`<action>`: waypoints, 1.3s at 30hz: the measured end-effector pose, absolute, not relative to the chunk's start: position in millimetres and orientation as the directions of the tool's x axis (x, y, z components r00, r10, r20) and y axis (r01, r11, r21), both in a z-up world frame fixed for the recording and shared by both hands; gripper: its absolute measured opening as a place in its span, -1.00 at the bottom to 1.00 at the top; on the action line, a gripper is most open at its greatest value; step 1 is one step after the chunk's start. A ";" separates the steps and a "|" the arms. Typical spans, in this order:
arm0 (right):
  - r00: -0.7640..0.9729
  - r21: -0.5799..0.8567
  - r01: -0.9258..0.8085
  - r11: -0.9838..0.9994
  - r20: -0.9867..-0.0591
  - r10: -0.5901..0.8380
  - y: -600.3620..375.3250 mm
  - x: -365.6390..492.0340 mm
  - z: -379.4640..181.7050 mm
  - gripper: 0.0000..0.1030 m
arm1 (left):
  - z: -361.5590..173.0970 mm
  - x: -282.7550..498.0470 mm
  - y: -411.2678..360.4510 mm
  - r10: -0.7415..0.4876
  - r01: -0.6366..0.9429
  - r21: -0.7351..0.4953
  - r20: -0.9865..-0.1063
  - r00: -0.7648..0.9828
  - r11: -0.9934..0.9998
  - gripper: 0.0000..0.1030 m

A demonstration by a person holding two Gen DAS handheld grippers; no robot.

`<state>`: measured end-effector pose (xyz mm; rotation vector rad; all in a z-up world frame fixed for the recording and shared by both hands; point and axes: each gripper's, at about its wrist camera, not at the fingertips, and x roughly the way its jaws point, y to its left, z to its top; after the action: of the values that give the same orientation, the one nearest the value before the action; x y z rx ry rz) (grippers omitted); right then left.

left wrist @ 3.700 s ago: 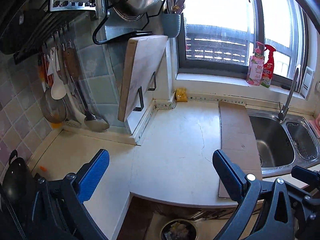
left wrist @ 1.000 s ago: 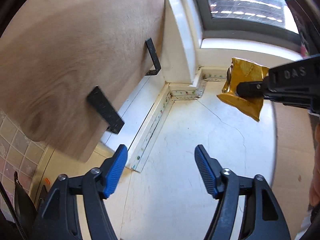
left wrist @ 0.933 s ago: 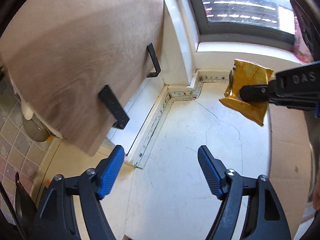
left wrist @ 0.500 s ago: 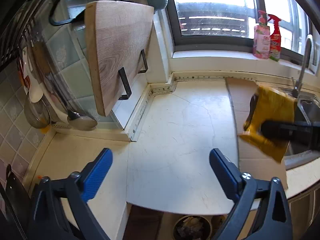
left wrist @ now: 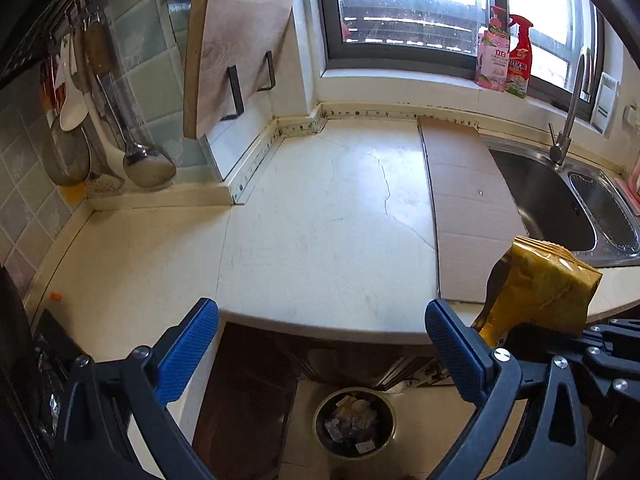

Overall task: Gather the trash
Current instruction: 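Carry the yellow wrapper over the bin and open the right tool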

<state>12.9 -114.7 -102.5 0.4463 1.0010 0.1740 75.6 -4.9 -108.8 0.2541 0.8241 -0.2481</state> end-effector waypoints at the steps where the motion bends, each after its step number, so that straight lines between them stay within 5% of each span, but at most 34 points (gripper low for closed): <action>1: 0.524 0.438 0.060 0.897 -0.779 0.345 -114.8 11.2 -108.1 -0.92 | -116.6 72.3 -3.1 -0.106 0.307 0.129 -0.758 0.643 0.943 0.98; 7: 0.448 0.434 0.056 0.899 -0.816 0.366 -113.7 -5.2 -164.2 -0.92 | -179.1 49.3 7.4 -0.025 0.257 0.153 -0.816 0.578 0.954 0.98; 17: 0.207 0.424 0.077 0.903 -0.892 0.401 -80.7 -19.4 -343.9 -0.91 | -328.4 27.3 51.2 0.108 0.134 0.185 -0.890 0.444 0.974 0.98; 28: 0.069 0.381 0.158 0.911 -0.925 0.375 -42.0 16.7 -485.1 -0.82 | -443.8 31.0 94.0 0.126 0.110 0.169 -0.939 0.319 0.979 0.98; 34: 0.021 0.337 0.186 0.923 -0.941 0.339 -31.4 31.0 -510.7 0.11 | -461.6 41.4 98.0 0.118 0.106 0.155 -0.947 0.298 0.982 0.98; 39: 0.036 0.336 0.188 0.923 -0.941 0.336 -39.7 24.5 -504.8 0.28 | -460.7 45.9 100.8 0.102 0.107 0.139 -0.949 0.298 0.984 0.98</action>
<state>24.5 -39.7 -504.8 0.4226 1.5457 0.1187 45.9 100.8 -460.7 0.1892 1.2708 -0.0038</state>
